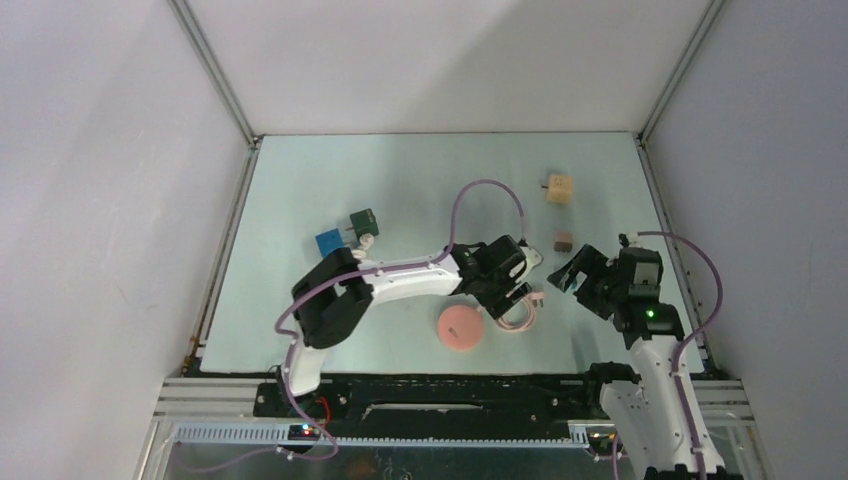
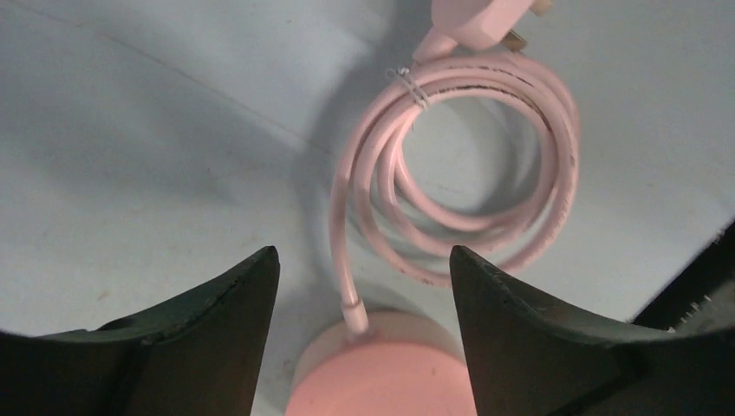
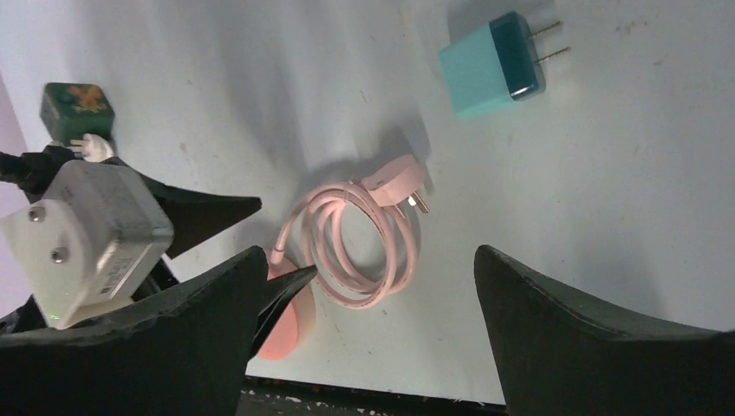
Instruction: Insert the plug
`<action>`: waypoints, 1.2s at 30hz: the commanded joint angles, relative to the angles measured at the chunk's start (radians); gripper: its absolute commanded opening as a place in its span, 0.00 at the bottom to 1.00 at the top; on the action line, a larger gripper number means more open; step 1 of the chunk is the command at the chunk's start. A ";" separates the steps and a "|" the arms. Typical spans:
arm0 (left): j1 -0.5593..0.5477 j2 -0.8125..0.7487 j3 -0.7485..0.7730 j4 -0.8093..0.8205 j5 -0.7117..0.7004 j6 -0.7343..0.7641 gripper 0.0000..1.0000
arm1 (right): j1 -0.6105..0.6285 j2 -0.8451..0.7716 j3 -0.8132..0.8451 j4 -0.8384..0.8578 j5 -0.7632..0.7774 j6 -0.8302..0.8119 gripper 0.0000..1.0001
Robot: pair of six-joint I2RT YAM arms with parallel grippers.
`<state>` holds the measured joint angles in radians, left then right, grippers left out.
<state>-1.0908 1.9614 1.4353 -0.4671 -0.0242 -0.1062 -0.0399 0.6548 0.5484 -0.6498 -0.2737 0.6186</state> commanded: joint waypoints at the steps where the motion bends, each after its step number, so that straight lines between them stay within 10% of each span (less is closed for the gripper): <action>1: -0.004 0.081 0.109 -0.046 -0.014 0.034 0.71 | -0.003 0.132 0.021 0.009 -0.045 -0.031 0.90; 11: 0.052 -0.154 -0.117 0.148 0.015 -0.042 0.79 | 0.128 0.450 -0.010 0.213 -0.115 -0.047 0.66; 20: 0.189 -0.512 -0.350 0.295 0.161 -0.135 0.81 | 0.390 0.657 0.074 0.160 0.211 -0.017 0.60; 28: 0.310 -0.783 -0.444 0.286 0.195 -0.168 0.84 | 0.488 0.806 0.142 0.133 0.364 -0.034 0.00; 36: 0.394 -0.965 -0.542 0.240 0.193 -0.192 0.86 | 0.501 0.779 0.407 0.008 0.462 -0.119 0.00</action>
<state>-0.7185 1.0592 0.9504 -0.2070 0.1555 -0.2707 0.4610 1.4723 0.7975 -0.5888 0.0628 0.5545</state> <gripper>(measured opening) 0.855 0.062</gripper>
